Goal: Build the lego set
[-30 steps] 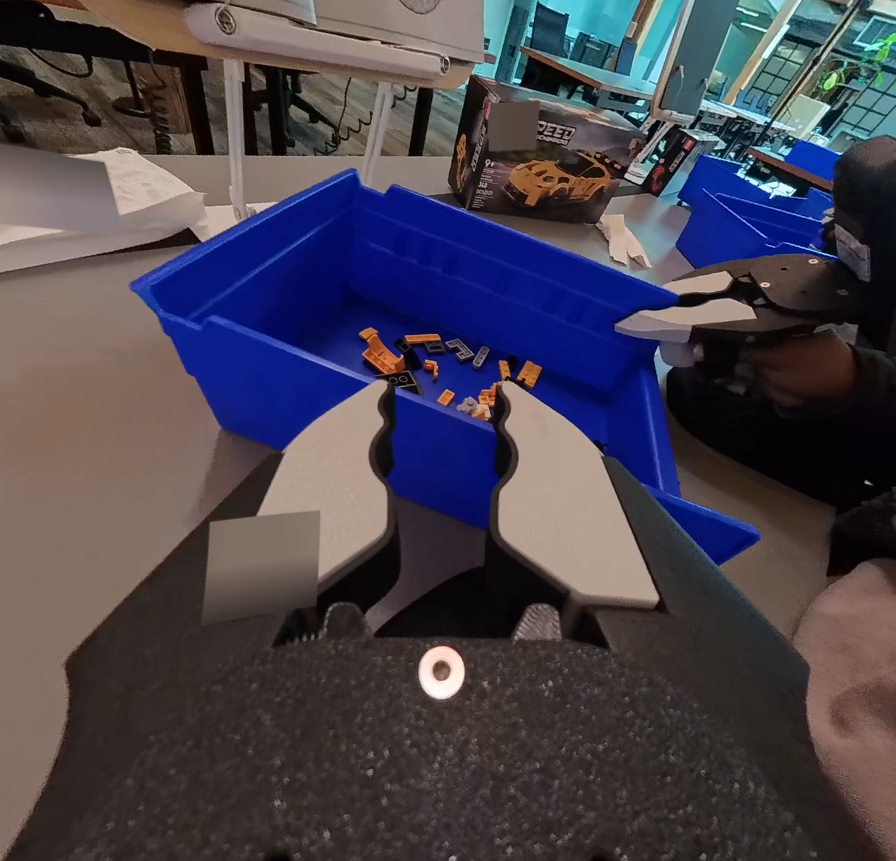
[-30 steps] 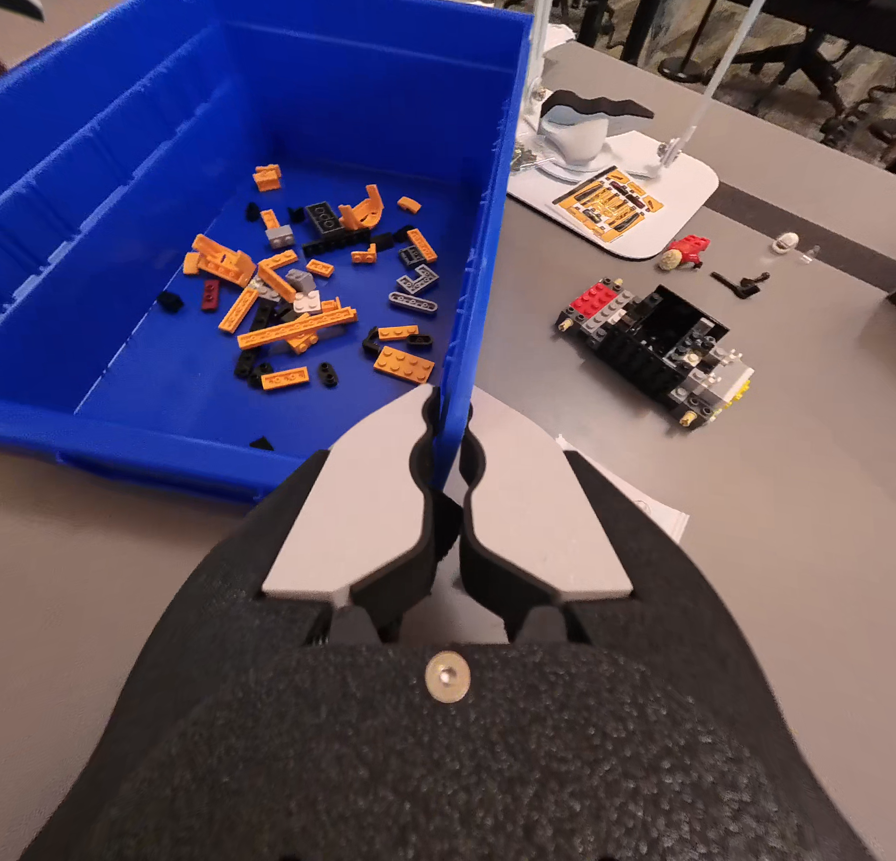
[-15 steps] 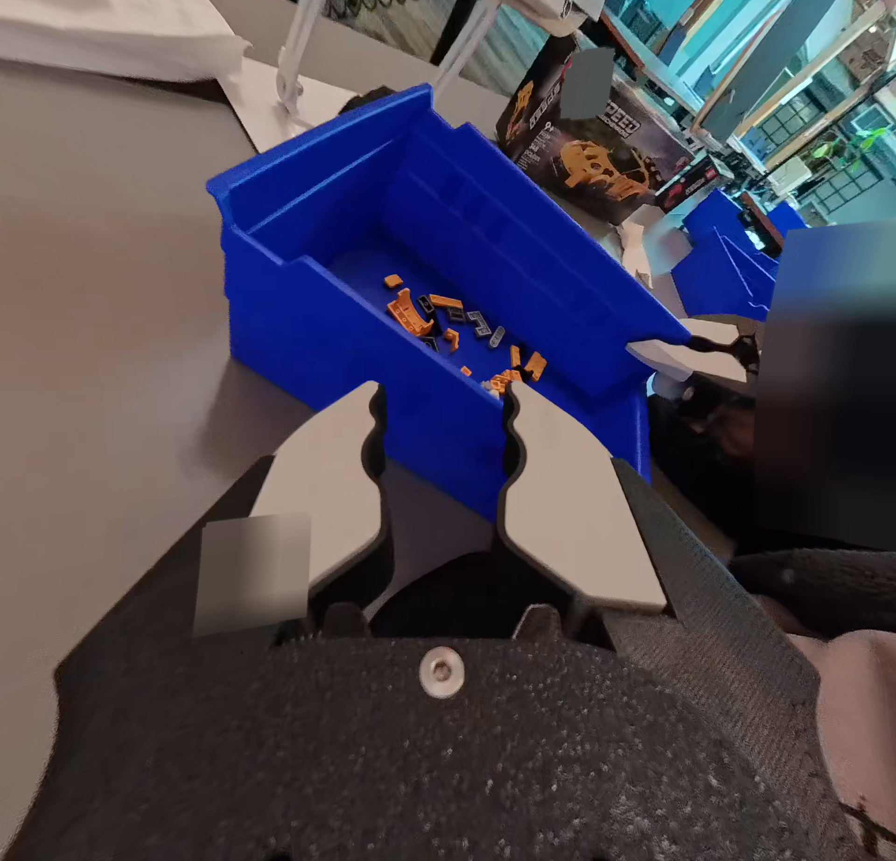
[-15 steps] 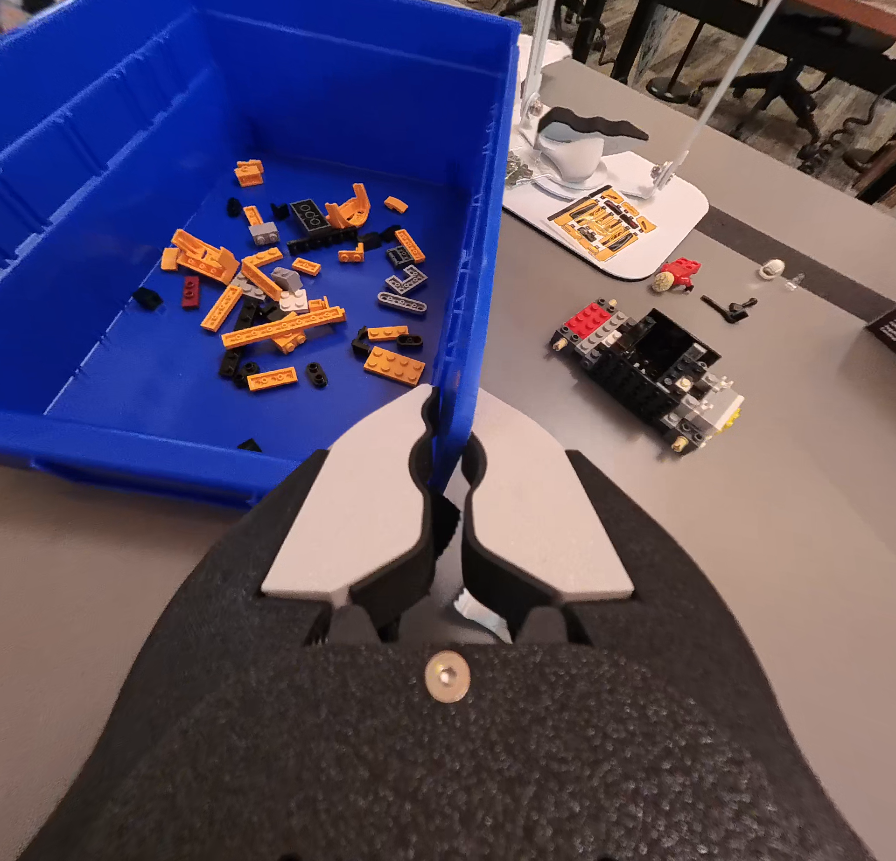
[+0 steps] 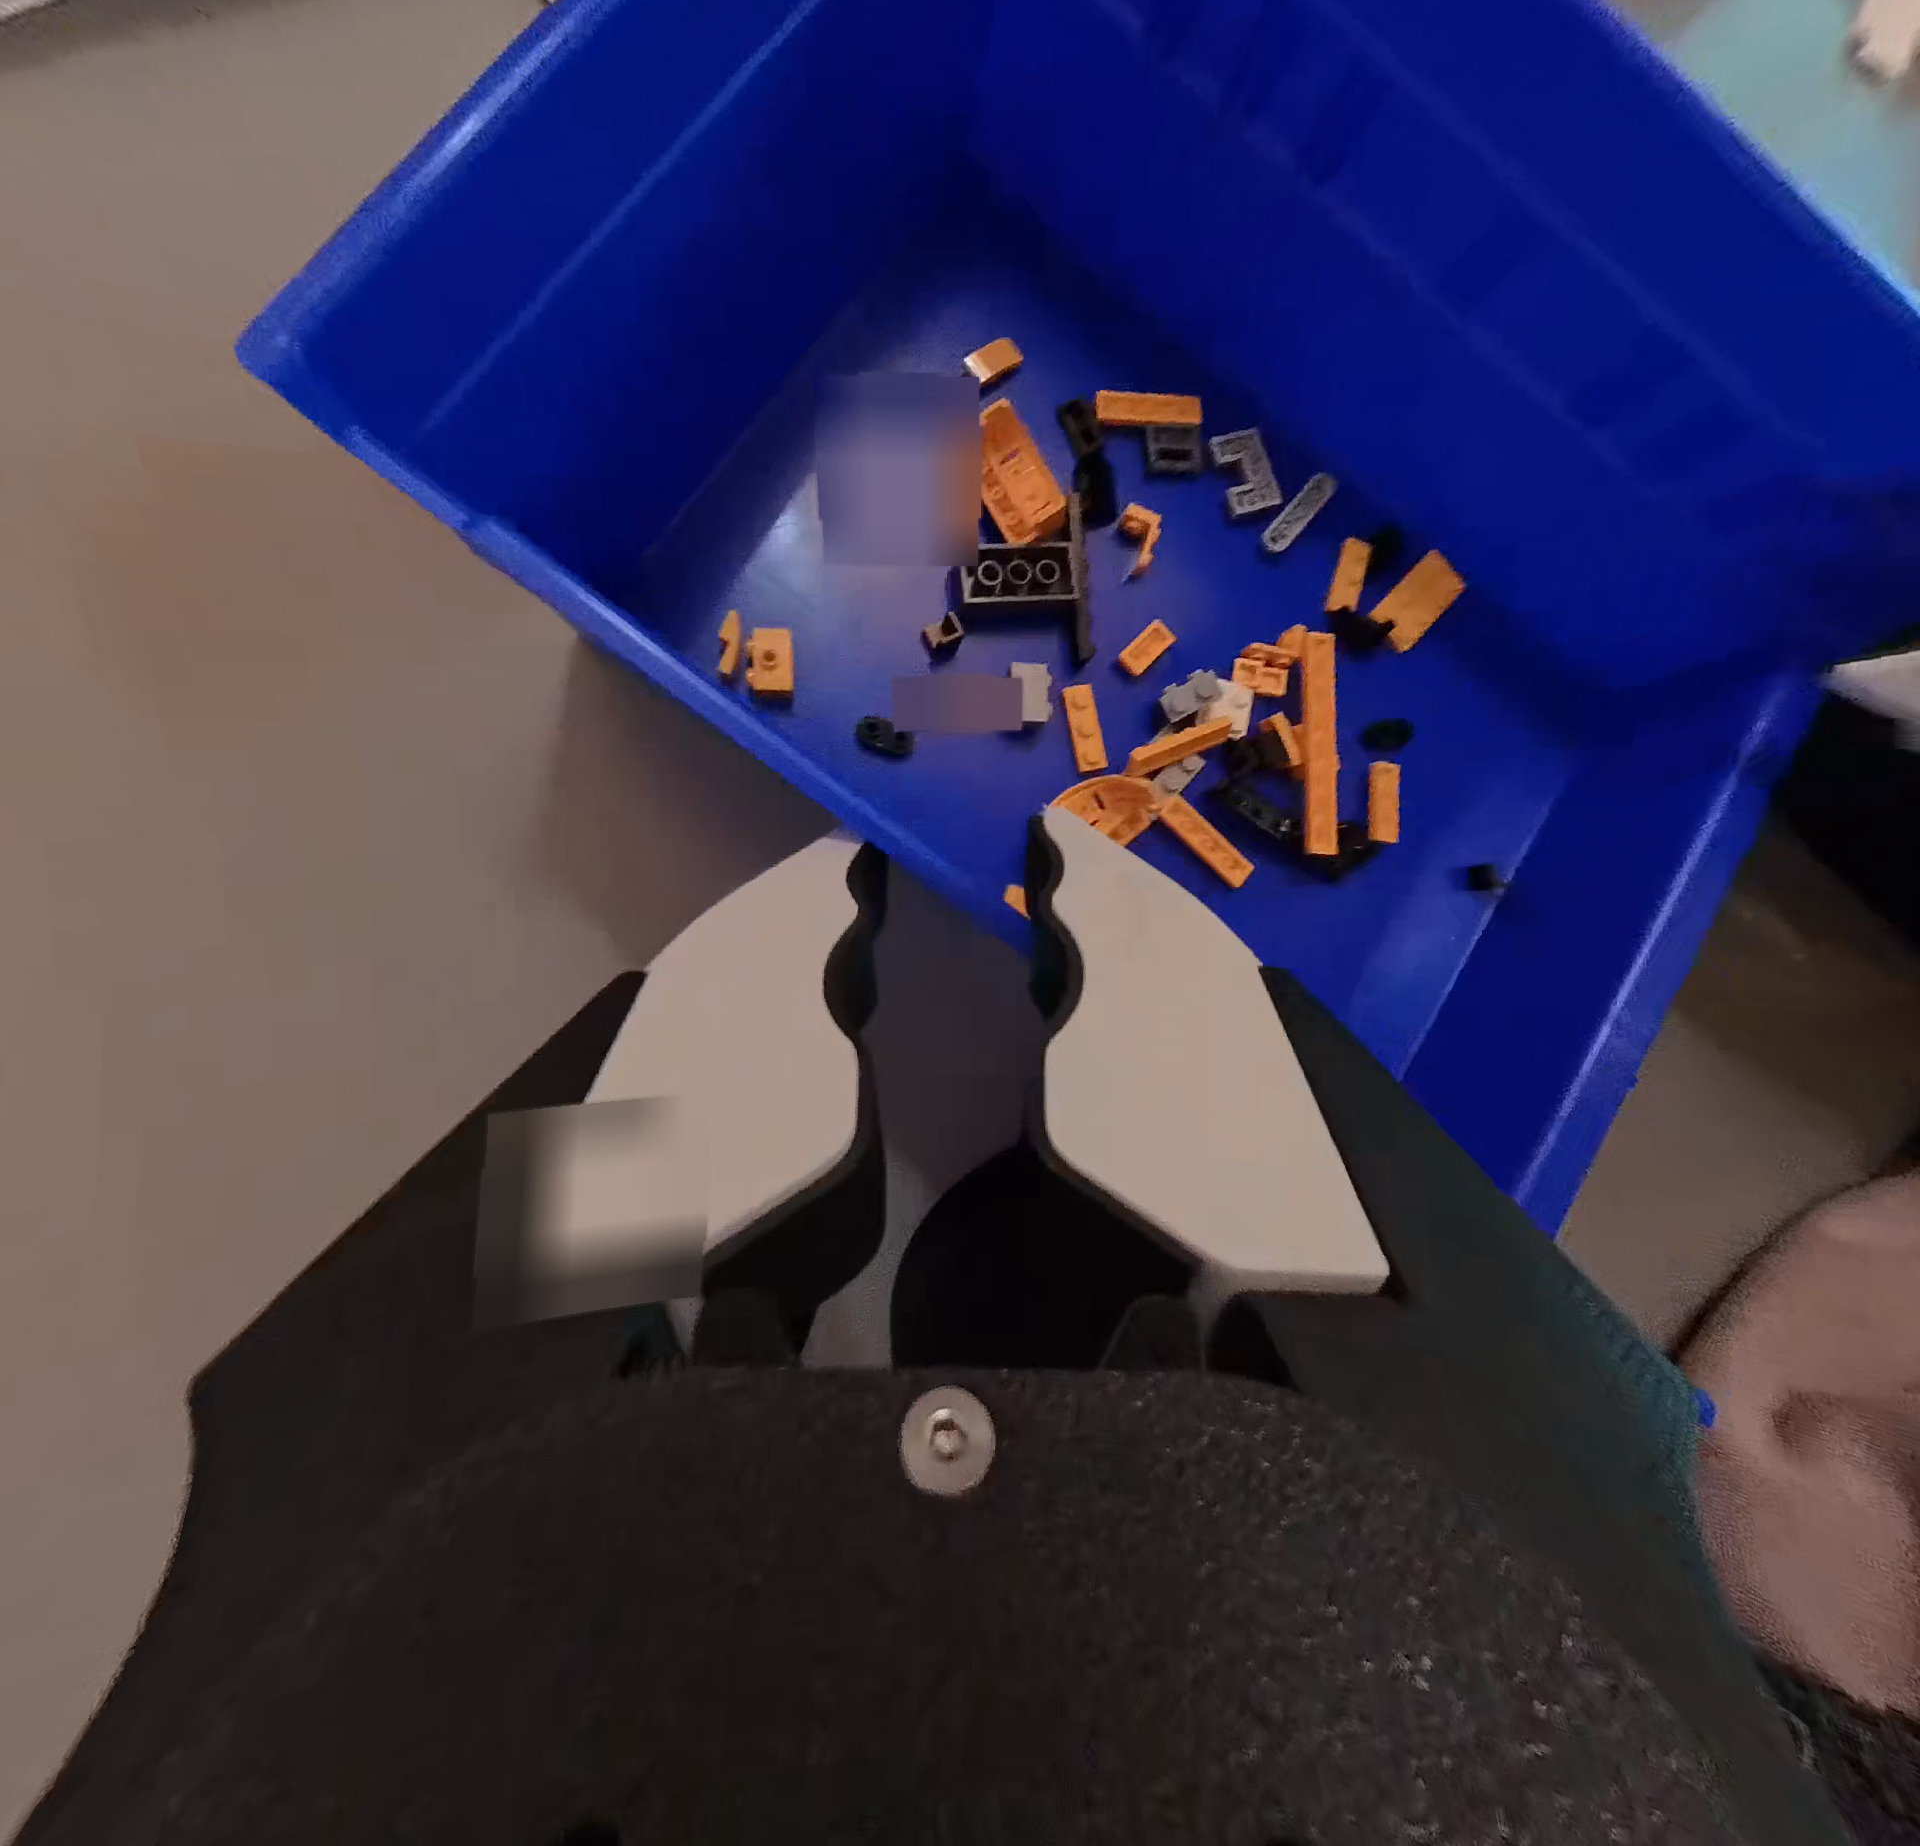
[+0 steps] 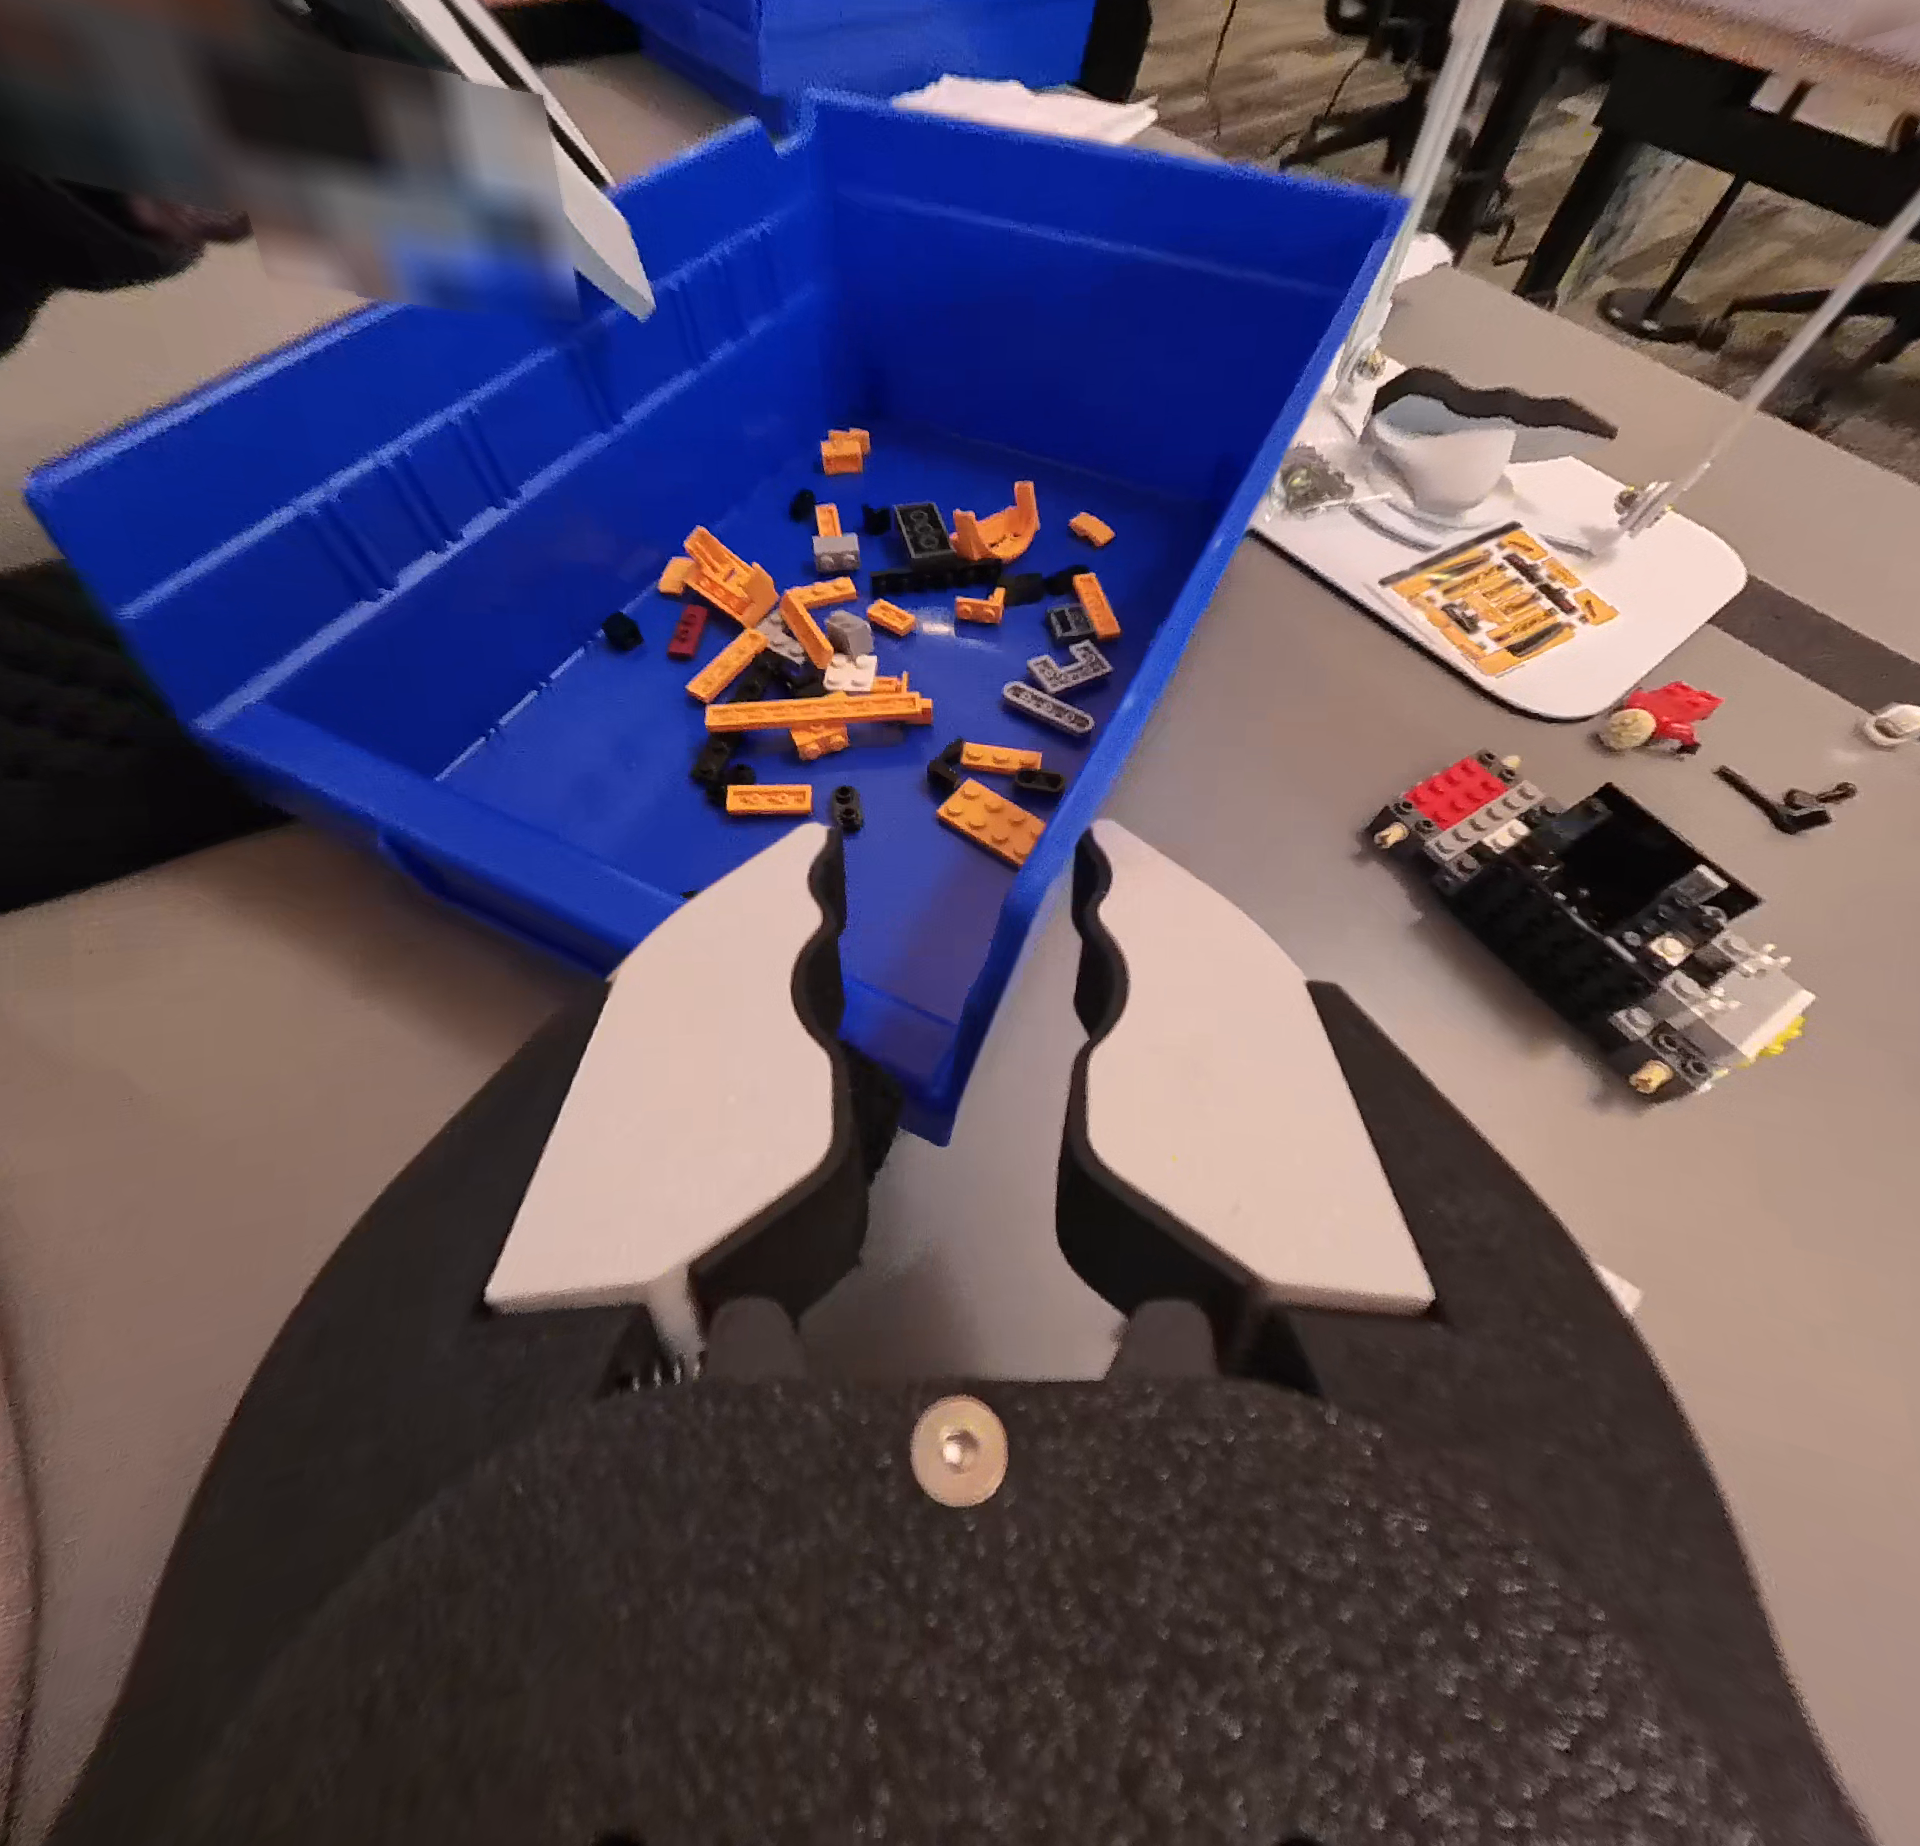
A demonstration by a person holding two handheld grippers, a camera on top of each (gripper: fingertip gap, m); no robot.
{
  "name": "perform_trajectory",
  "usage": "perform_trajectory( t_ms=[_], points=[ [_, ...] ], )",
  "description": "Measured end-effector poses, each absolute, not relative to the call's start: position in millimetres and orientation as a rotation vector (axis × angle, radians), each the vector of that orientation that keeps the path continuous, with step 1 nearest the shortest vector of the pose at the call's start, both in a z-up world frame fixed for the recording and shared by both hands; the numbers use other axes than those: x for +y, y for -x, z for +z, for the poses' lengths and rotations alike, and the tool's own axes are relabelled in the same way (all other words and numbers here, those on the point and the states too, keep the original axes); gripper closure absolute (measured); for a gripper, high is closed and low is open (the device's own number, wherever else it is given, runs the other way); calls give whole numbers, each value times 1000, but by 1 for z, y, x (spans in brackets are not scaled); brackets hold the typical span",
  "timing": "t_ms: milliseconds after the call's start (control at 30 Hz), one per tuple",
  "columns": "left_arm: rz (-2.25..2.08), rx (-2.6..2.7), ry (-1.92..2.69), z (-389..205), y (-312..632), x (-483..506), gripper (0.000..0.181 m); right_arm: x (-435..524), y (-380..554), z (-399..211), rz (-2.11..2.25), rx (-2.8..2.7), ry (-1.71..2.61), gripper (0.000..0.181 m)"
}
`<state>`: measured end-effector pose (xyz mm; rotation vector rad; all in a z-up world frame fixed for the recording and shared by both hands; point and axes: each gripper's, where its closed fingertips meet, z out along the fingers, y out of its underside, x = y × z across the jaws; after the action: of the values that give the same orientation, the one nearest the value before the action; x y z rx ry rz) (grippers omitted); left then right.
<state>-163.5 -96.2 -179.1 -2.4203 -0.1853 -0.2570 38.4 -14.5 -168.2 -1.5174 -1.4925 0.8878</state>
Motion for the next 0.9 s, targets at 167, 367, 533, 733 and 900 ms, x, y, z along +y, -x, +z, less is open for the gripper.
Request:
perform_trajectory(
  t_ms=[167, 367, 533, 733, 900],
  points=[
    [-145, -210, 2469, -178, 167, -89, 161, -8, -49, -153, 957, -1421, 1493, 137],
    [-163, -283, 2441, -177, 172, -87, 163, 9, -62, -142, 989, -1335, 1502, 136],
    [-204, -346, 2391, -164, 184, -89, 165, 17, -66, -142, 1017, -1302, 1533, 136],
    [-189, -403, 2337, -136, 215, -99, 167, 18, -66, -145, 1034, -1304, 1550, 136],
    [-152, -529, 2299, -127, 259, -129, 167, 18, -66, -146, 1039, -1313, 1557, 136]
  ],
)
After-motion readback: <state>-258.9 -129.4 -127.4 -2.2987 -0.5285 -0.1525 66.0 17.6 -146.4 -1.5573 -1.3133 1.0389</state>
